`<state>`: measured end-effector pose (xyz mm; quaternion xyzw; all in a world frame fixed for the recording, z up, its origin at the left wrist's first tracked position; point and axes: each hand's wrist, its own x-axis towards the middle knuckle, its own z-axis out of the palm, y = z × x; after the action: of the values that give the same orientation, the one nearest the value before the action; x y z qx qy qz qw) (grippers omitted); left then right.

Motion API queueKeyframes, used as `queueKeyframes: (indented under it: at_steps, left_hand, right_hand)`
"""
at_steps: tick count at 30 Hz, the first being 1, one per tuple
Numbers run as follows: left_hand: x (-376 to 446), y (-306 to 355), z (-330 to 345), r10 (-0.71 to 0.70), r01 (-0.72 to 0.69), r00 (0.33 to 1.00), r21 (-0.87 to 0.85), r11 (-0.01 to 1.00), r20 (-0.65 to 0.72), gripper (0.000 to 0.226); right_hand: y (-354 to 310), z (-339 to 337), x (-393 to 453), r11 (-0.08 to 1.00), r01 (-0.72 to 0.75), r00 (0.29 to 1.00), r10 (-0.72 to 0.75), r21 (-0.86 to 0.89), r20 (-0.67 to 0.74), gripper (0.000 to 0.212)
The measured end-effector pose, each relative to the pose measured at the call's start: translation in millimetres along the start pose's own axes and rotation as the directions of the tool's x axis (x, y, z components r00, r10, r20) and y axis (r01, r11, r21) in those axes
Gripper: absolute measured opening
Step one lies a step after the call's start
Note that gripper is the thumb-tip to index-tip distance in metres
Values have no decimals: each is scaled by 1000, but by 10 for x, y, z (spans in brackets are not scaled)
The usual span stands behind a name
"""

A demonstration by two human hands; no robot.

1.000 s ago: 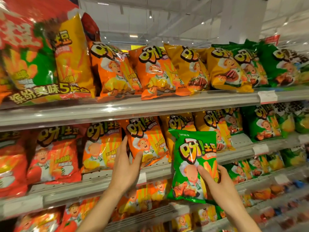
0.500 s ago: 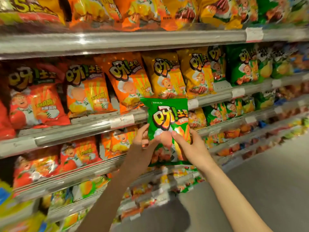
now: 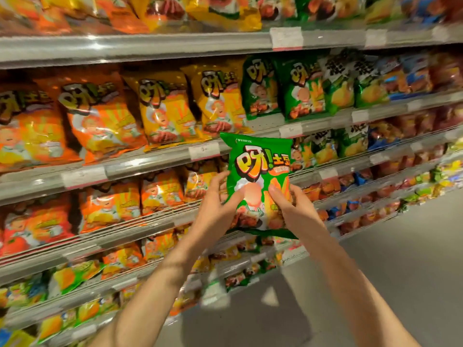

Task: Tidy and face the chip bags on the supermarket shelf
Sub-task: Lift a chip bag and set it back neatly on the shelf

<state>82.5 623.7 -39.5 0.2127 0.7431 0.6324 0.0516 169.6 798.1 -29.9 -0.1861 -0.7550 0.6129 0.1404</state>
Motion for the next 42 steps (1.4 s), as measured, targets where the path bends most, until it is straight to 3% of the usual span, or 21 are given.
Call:
queueKeyframes:
  at_steps: [3, 6, 10, 17, 20, 22, 25, 31, 35, 37, 39, 42]
  left_hand:
    - [136, 138, 627, 6, -5, 999, -38, 999, 36, 51]
    - [272, 337, 1048, 21, -23, 998, 23, 999, 66, 63]
    - [577, 473, 1327, 41, -44, 998, 77, 996, 37, 52]
    - [1298, 471, 1470, 49, -49, 999, 50, 998, -3, 58]
    - [1594, 482, 1423, 54, -48, 995, 65, 997, -86, 58]
    - [1813, 516, 1341, 87, -68, 985, 128, 989, -148, 57]
    - [2079, 567, 1228, 102, -80, 969, 106, 991, -225, 76]
    - [2481, 716, 1081, 190, -134, 908, 171, 976, -372, 68]
    - [2680, 729, 1104, 199, -121, 882, 204, 972, -428, 52]
    - [2779, 723, 1150, 200, -113, 865, 208, 971, -461, 47]
    - [2867, 719, 1178, 188, -96, 860, 210, 973, -475, 53]
    - [2919, 714, 1237, 201, -64, 843, 278, 959, -499, 51]
  right_hand:
    - [111, -612, 160, 999, -32, 999, 32, -23, -24, 32]
    - [180, -1055, 338, 997, -47, 998, 45, -56, -36, 38]
    - [166, -1378, 699, 999, 1, 1000, -2, -44, -20, 37]
    - [54, -1512, 1647, 996, 78, 995, -75, -50, 72, 22]
    - [-115, -1465, 2082, 987, 148, 981, -139, -58, 135, 33]
    - [-263, -1382, 2380, 975, 219, 963, -210, -35, 171, 25]
    - [-523, -1214, 2758, 973, 232, 941, -227, 8, 250, 18]
    - [-871, -1015, 3253, 949, 312, 891, -307, 39, 334, 34]
    - [-983, -1078, 3514, 920, 389, 864, -349, -41, 362, 64]
    - [-970, -1212, 3629, 889, 455, 847, -413, -52, 334, 58]
    - [-929, -1382, 3704, 790, 595, 801, -567, -150, 194, 45]
    - [-809, -1557, 3851, 554, 705, 619, -785, -443, 5, 46]
